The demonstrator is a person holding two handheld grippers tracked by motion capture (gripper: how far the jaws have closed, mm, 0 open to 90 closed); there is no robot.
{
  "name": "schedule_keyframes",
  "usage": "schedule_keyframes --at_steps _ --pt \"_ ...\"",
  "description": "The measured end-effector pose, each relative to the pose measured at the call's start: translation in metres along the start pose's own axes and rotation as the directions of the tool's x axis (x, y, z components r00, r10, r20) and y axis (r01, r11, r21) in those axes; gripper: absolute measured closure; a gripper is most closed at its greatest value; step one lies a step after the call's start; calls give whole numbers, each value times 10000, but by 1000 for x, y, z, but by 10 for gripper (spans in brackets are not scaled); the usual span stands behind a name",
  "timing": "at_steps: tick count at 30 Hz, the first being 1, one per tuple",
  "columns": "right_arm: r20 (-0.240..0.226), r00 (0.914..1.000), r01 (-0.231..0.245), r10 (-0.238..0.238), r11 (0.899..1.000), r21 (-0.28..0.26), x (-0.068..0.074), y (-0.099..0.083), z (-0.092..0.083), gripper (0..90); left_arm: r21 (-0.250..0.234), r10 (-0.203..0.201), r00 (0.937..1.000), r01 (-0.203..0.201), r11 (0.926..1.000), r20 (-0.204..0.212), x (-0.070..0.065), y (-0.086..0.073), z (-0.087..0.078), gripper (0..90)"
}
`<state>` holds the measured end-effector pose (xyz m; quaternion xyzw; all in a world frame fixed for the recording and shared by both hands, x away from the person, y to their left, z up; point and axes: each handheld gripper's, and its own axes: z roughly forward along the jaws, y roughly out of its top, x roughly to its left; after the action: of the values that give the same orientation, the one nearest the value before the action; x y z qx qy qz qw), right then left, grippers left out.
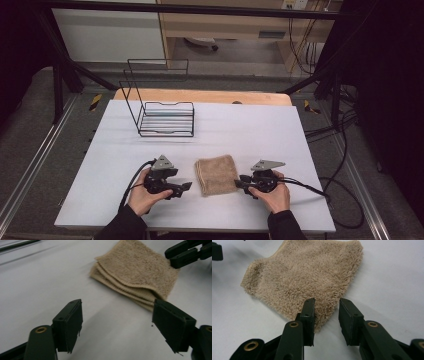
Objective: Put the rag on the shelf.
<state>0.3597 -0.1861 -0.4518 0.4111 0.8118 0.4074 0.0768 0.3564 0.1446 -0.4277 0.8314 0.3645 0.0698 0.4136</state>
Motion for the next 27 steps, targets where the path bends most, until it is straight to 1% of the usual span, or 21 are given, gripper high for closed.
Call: schedule_keyframes --at_steps 1,2,4,6,7,9,10,11,12,13,14,15,16,19,20,23,24,27 --pt "0 10000 0 0 10000 0 0 0 0 666 0 0 10000 0 10000 0 0 0 0 272" --pt "1 10000 -41 41 10000 7 0 0 1 668 103 4 10000 -4 9999 7 -4 2 3 272" --pt "18 10000 -39 39 10000 10 0 0 2 678 226 41 10000 -42 9997 54 -13 5 9 316" --pt "34 10000 -41 41 10000 -30 0 0 1 678 323 -113 9998 108 9994 147 -19 7 15 330" --pt "31 9999 -146 146 9999 -70 0 1 0 674 347 -151 9997 144 9993 184 -22 7 19 364" --pt "34 9998 -187 187 9997 -136 0 1 0 669 555 -162 9998 155 9983 120 -27 7 25 379" --pt "37 9998 -188 189 9996 -190 0 2 0 662 653 -147 9999 143 9978 56 -29 7 28 426" --pt "34 9998 -210 211 9996 -193 0 2 0 660 730 -179 9998 175 9972 51 -31 7 31 450" --pt "34 9998 -210 211 9996 -193 0 2 0 660 803 -270 9995 257 9964 155 -31 7 33 450" --pt "40 9998 -218 219 9996 -182 0 2 0 659 893 -413 9988 388 9953 268 -31 7 34 472" --pt "24 9996 -272 272 9995 -132 0 2 1 660 896 -621 9973 584 9943 392 -32 7 36 527" --pt "24 9996 -272 272 9995 -132 0 2 1 660 970 -726 9962 677 9930 481 -31 7 37 527" --pt "100 9998 -180 180 9998 -85 0 2 2 661 972 -871 9948 817 9919 524 -31 7 38 570" --pt "97 9997 -219 219 9998 -1 1 2 3 664 946 -884 9952 841 9920 423 -32 4 41 593" --pt "126 9997 -194 194 9998 19 1 2 4 673 893 -952 9945 911 9918 426 -33 4 41 615" --pt "121 9998 -186 185 9998 69 1 2 5 689 877 -968 9948 936 9917 329 -33 2 41 654" --pt "31 9997 -239 239 9997 84 2 1 6 726 937 -1057 9939 1024 9903 317 -33 1 43 661" --pt "-18 9996 -265 265 9996 82 2 1 6 744 887 -1169 9928 1140 9895 277 -33 1 44 670"
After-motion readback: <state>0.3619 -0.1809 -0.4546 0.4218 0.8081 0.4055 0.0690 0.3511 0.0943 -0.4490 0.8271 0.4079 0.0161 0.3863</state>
